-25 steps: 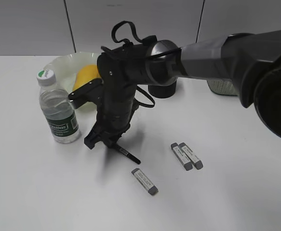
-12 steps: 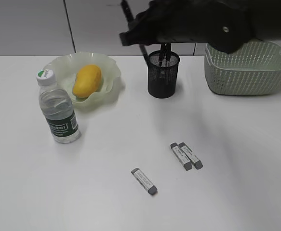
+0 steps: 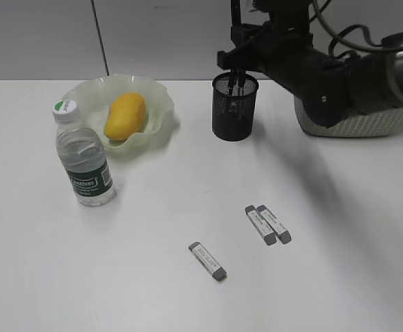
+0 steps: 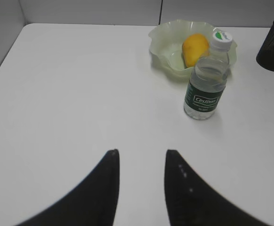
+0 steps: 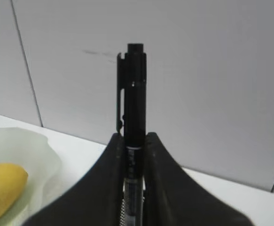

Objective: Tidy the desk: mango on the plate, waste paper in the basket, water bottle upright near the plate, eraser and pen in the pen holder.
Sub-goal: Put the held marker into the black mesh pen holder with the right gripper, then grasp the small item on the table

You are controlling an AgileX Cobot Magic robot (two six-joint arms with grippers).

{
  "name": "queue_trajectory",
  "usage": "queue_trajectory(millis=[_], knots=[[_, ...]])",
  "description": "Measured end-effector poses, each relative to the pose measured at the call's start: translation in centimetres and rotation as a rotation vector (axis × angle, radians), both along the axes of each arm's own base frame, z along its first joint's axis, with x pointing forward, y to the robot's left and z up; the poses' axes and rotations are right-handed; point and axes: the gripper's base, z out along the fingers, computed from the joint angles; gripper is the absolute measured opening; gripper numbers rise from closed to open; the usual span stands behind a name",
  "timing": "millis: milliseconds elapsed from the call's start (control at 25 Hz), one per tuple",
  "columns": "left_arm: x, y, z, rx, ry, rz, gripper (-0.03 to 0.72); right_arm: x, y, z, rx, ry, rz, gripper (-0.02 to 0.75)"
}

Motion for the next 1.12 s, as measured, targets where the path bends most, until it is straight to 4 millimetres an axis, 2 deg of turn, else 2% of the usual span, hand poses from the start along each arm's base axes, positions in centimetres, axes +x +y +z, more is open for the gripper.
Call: queue_trajectory(millis=[80,120,280,320,440,560,680,800,960,1120], knots=[[0.0,0.0,0.0,0.000,0.000,0.000,0.247,0.4,0.1,-1.3,-0.009,0.020,-0.011,0.130],[0.0,0.0,0.0,0.000,0.000,0.000,0.245,0.6,0.2,-1.7,-0.010,0.024,-0.013,0.172],[0.0,0.0,0.0,-0.001,0.000,-0.001,0.244,1.2,0.3,-1.2,-0.004,0.012,-0.016,0.424],[0.0,0.0,0.0,-0.001,0.000,-0.001,0.244,1.2,0.3,-1.0,-0.005,0.015,-0.016,0.465],[0.0,0.0,0.0,-0.002,0.000,-0.001,0.244,0.5,0.1,0.6,-0.049,0.141,-0.009,0.508],[0.0,0.0,0.0,-0.002,0.000,-0.001,0.244,-1.7,-0.7,3.9,-0.148,0.379,0.018,0.485],[0.0,0.0,0.0,-0.002,0.000,-0.001,0.244,-5.5,-2.2,7.6,-0.293,0.605,0.050,0.412],[0.0,0.0,0.0,-0.002,0.000,-0.001,0.244,-10.3,-4.6,10.1,-0.421,0.838,0.058,0.382],[0.0,0.0,0.0,-0.002,0.000,-0.001,0.244,-18.4,-8.4,12.2,-0.475,0.987,0.049,0.372],[0.5,-0.2,0.0,0.024,0.026,-0.026,0.246,-26.9,-12.4,12.3,-0.452,0.997,0.031,0.368]])
